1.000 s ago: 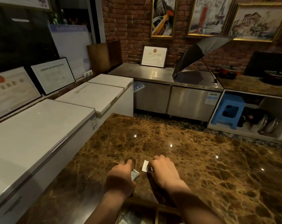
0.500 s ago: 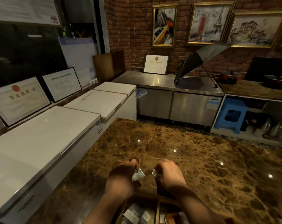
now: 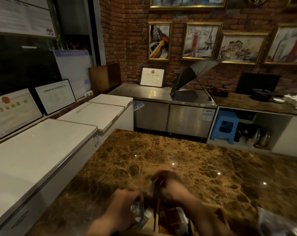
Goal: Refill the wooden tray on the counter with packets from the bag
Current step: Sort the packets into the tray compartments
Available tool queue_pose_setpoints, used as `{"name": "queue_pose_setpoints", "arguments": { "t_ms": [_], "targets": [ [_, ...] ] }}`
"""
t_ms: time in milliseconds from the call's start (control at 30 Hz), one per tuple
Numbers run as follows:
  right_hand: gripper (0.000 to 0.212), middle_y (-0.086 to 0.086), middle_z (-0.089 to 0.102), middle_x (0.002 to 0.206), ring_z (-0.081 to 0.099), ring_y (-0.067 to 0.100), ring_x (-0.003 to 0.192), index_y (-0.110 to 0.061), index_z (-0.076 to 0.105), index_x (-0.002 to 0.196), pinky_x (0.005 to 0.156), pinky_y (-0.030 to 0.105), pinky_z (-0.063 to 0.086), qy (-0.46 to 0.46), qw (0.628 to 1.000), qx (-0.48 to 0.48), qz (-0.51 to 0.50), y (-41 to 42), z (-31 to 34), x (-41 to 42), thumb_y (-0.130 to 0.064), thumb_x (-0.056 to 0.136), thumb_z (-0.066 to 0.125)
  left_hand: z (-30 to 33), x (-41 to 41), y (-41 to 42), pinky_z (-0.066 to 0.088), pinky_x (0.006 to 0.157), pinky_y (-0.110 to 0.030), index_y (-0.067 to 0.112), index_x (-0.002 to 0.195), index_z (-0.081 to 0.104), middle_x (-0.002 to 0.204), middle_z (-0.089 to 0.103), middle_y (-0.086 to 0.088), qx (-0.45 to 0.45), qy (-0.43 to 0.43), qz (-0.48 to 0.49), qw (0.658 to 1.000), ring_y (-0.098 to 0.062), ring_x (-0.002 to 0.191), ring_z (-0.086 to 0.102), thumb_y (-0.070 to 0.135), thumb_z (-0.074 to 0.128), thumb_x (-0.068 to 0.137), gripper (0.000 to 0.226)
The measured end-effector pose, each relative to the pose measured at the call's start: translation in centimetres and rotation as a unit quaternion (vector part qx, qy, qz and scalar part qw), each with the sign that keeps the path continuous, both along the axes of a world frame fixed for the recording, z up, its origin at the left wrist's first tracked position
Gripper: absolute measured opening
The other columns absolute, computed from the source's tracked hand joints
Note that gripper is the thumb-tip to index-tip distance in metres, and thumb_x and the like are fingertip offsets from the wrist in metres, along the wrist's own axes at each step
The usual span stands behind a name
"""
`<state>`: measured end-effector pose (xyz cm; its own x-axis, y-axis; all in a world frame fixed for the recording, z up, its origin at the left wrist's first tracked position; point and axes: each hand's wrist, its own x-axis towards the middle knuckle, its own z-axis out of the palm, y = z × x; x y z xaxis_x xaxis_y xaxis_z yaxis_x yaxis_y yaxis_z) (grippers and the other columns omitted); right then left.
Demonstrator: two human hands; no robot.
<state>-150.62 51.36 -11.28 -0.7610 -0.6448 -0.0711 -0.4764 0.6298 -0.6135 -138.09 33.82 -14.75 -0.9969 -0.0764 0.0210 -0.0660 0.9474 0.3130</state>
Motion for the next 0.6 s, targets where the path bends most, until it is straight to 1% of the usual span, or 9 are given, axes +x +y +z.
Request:
{"name": "queue_pose_setpoints", "arguments": {
  "t_ms": [67,133,167,233,300,400,467,533,600],
  "targets": [
    [0.038,-0.011,0.065,0.107,0.063,0.006,0.095,-0.038,0.064,0.110,0.071,0.021,0.056,-0.038,0.999,0.010,0.004,0.0,0.1,0.8,-0.006,0.090,0.061,0.1,0.7,0.1,0.048,0.086,-0.025,0.043,0.106,0.057,0.109,0.064,0.017,0.026,-0.021,0.008,0.999,-0.011,0.102,0.059,0.025,0.075,0.075,0.040],
    [0.034,-0.012,0.064,0.107,0.062,0.004,0.095,-0.034,0.062,0.117,0.069,0.017,0.054,-0.083,0.996,0.014,0.002,-0.4,-0.1,1.6,-0.009,0.094,0.061,0.3,1.1,-0.2,0.049,0.087,-0.027,0.045,0.101,0.053,0.105,0.064,0.020,0.051,-0.014,0.007,0.999,-0.007,0.100,0.060,0.037,0.076,0.071,0.038],
    [0.032,-0.010,0.065,0.110,0.063,0.006,0.098,-0.032,0.061,0.120,0.074,0.018,0.054,-0.096,0.995,0.015,-0.002,-0.7,-0.3,2.2,-0.011,0.095,0.062,0.4,1.5,-0.3,0.047,0.086,-0.024,0.044,0.100,0.052,0.103,0.063,0.021,0.070,-0.007,0.007,0.998,-0.005,0.099,0.059,0.039,0.075,0.070,0.038],
    [0.030,-0.006,0.067,0.116,0.063,0.009,0.105,-0.028,0.062,0.119,0.083,0.021,0.055,-0.105,0.994,0.012,-0.008,-1.1,-0.7,3.0,-0.012,0.094,0.064,0.7,2.0,-0.4,0.037,0.078,-0.012,0.039,0.099,0.049,0.096,0.060,0.024,0.103,0.010,0.012,0.995,-0.001,0.092,0.057,0.034,0.074,0.069,0.039],
    [0.029,-0.005,0.069,0.113,0.064,0.008,0.103,-0.028,0.066,0.113,0.083,0.021,0.056,-0.090,0.996,0.001,-0.010,-1.2,-1.0,3.6,-0.010,0.091,0.066,0.7,2.4,-0.2,0.036,0.071,-0.007,0.039,0.099,0.048,0.094,0.060,0.025,0.134,0.015,0.004,0.991,0.004,0.086,0.057,0.029,0.075,0.067,0.043],
    [0.029,-0.005,0.070,0.110,0.065,0.007,0.101,-0.027,0.068,0.111,0.083,0.022,0.057,-0.096,0.995,-0.003,-0.017,-1.1,-1.4,3.9,-0.007,0.089,0.067,0.7,2.6,0.1,0.049,0.072,-0.013,0.037,0.103,0.051,0.100,0.065,0.023,0.176,0.019,-0.001,0.984,0.006,0.088,0.062,0.029,0.078,0.064,0.049],
    [0.031,-0.006,0.068,0.110,0.064,0.007,0.101,-0.028,0.068,0.111,0.079,0.020,0.056,-0.094,0.995,-0.002,-0.017,-1.0,-1.3,3.9,-0.006,0.089,0.066,1.1,2.7,0.1,0.049,0.071,-0.014,0.034,0.104,0.052,0.100,0.066,0.021,0.192,0.032,0.001,0.981,0.009,0.090,0.062,0.032,0.079,0.060,0.052],
    [0.032,-0.008,0.066,0.110,0.063,0.006,0.101,-0.030,0.067,0.110,0.075,0.018,0.054,-0.089,0.996,0.004,-0.011,-0.9,-1.5,3.7,-0.006,0.089,0.066,1.5,2.9,-0.4,0.051,0.069,-0.014,0.034,0.101,0.054,0.097,0.067,0.018,0.210,0.040,0.010,0.977,0.007,0.088,0.064,0.024,0.079,0.060,0.049],
    [0.030,-0.010,0.066,0.108,0.063,0.004,0.098,-0.031,0.066,0.108,0.075,0.017,0.054,-0.070,0.997,0.016,-0.002,-1.2,-1.7,4.0,-0.009,0.088,0.068,1.6,2.8,-1.1,0.057,0.072,-0.025,0.038,0.099,0.055,0.092,0.069,0.019,0.206,0.051,0.026,0.977,0.003,0.083,0.066,0.023,0.073,0.064,0.042]
  ]
}}
